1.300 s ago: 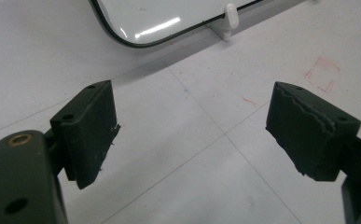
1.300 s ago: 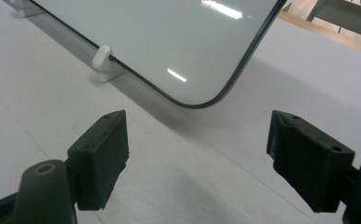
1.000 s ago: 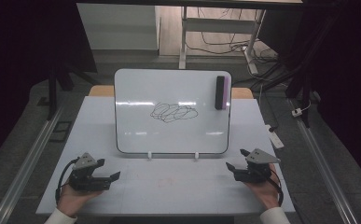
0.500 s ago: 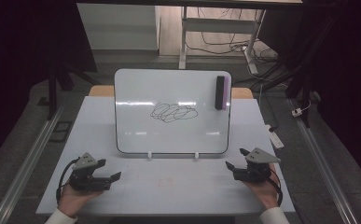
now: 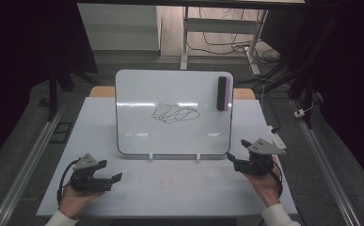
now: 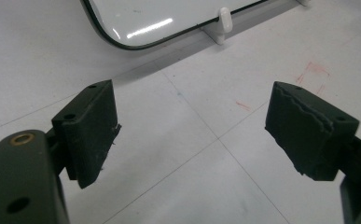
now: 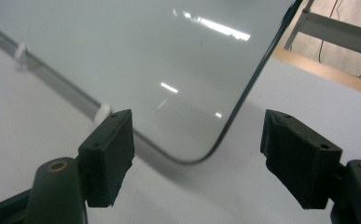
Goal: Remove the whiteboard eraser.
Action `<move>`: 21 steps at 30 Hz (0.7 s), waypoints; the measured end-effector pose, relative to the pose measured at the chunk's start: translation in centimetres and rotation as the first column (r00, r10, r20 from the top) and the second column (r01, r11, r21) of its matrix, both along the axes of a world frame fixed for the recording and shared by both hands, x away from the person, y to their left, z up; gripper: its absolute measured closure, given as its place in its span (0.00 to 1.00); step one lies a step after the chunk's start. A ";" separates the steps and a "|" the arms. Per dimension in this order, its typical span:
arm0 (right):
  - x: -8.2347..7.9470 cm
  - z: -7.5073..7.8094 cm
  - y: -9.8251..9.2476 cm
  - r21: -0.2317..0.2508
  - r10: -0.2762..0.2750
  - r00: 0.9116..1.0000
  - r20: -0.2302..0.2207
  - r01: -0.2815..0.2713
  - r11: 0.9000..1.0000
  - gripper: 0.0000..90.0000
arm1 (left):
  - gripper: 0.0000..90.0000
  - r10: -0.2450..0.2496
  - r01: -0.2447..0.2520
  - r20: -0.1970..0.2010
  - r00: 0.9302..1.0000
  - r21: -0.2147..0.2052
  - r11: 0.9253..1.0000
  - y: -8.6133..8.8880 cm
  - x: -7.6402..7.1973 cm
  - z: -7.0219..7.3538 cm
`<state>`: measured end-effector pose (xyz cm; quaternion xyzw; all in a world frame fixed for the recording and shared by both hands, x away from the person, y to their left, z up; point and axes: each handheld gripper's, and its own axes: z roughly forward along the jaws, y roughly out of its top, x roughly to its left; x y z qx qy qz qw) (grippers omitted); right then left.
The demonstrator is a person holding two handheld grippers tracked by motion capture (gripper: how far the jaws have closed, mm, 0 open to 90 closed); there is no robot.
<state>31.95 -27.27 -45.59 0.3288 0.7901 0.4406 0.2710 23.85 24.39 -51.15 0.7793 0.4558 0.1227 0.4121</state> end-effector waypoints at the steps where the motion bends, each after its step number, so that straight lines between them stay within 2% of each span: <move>1: 0.3 0.5 0.1 0.006 -0.007 1.000 0.004 0.007 1.000 0.29 | 0.20 0.000 0.000 -0.001 1.000 0.001 1.000 0.0 0.0 0.0; 5: 1.6 2.5 1.2 0.014 -0.033 0.999 0.018 0.033 0.999 0.30 | 0.20 -0.004 0.004 -0.004 1.000 0.003 1.000 -0.1 0.0 -0.1; 6: 1.6 2.5 1.2 0.014 -0.033 0.999 0.018 0.033 0.999 0.30 | 0.20 -0.004 0.004 -0.004 1.000 0.003 1.000 -0.1 0.0 -0.1; 7: 2.3 3.7 1.9 0.016 -0.037 0.999 0.036 0.036 0.999 0.31 | 0.20 -0.006 0.006 -0.005 1.000 0.004 1.000 -0.1 0.0 -0.2; 11: 3.6 5.3 3.2 0.006 -0.052 0.997 0.062 0.051 0.999 0.32 | 0.20 -0.007 0.007 -0.005 1.000 0.005 1.000 -0.1 0.0 -0.2; 12: 3.6 5.3 3.2 0.006 -0.052 0.997 0.062 0.051 0.999 0.32 | 0.20 -0.007 0.007 -0.006 1.000 0.004 1.000 -0.1 0.0 -0.3; 13: 4.4 6.1 3.9 0.014 -0.062 0.996 0.071 0.061 0.998 0.33 | 0.20 -0.007 0.007 -0.007 1.000 0.007 1.000 -0.1 0.0 -0.3; 21: 7.0 7.9 6.0 0.026 -0.133 0.987 0.093 0.131 0.991 0.36 | 0.20 -0.003 0.003 -0.013 1.000 0.003 1.000 0.0 0.0 -0.4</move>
